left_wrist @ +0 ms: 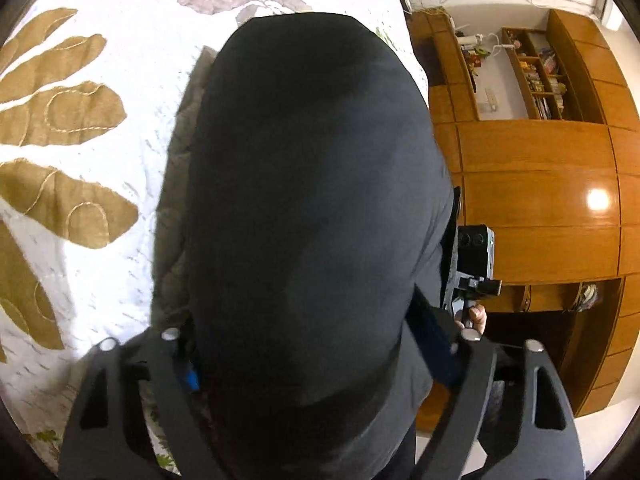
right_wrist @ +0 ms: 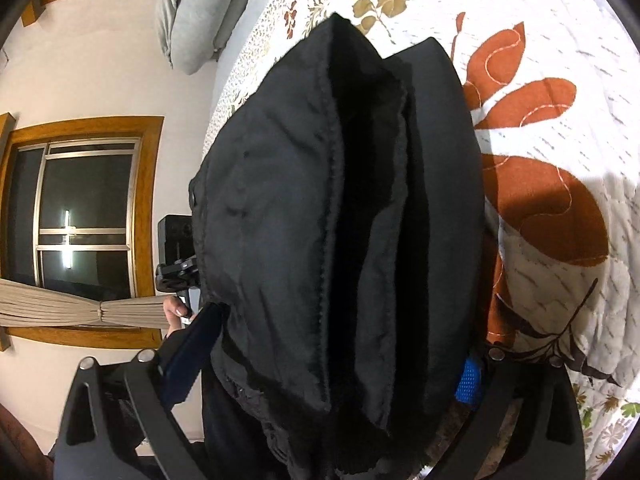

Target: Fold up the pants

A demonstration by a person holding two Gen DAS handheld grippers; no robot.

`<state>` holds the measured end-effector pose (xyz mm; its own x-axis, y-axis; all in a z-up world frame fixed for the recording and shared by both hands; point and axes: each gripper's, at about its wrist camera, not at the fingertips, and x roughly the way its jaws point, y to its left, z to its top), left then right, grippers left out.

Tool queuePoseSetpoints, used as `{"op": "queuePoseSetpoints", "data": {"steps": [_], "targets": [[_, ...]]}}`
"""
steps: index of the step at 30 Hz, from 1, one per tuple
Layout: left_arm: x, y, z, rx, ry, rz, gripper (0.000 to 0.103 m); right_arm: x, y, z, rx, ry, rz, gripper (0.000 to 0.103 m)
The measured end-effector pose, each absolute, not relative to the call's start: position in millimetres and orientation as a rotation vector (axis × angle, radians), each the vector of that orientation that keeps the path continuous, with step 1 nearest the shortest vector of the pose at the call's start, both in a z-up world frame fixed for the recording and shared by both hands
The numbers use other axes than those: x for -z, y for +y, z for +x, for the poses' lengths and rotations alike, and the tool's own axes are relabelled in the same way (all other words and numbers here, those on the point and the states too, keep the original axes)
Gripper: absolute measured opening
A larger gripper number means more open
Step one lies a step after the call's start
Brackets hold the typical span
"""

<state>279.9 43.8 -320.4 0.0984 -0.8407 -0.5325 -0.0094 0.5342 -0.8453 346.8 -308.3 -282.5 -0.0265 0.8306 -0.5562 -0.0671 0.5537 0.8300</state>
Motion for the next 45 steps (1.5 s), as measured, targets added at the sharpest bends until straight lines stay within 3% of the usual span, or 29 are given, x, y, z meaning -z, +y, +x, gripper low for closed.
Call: {"op": "queuePoseSetpoints", "data": {"steps": [2,5,11,17,23,31,40,45], "targets": [[319,46,279,0.715,1.337,-0.825,0.066,281,-307,346,-0.813,1.420,0.702,0.078],[315,48,277,0.691,1.324,-0.832,0.056,275,-302,343,-0.813,1.398,0.673,0.061],[302,46,273,0.687,1.294,-0.825,0.041,256,-299,343,-0.815,1.374,0.656,0.043],[281,54,274,0.690,1.264,-0.802,0.033,229,-283,346,-0.850,1.344,0.622,0.040],[250,90,295,0.668,1.210,-0.768,0.033,208,-264,364,-0.898,1.324,0.580,0.040],[229,168,378,0.572,1.166,-0.769,0.033,207,-240,390,-0.940,1.315,0.519,0.040],[268,231,467,0.495,1.246,-0.818,0.033,247,-176,493,-0.922,1.384,0.491,0.040],[301,253,476,0.470,1.271,-0.858,0.041,296,-167,508,-0.877,1.440,0.535,0.043]]}}
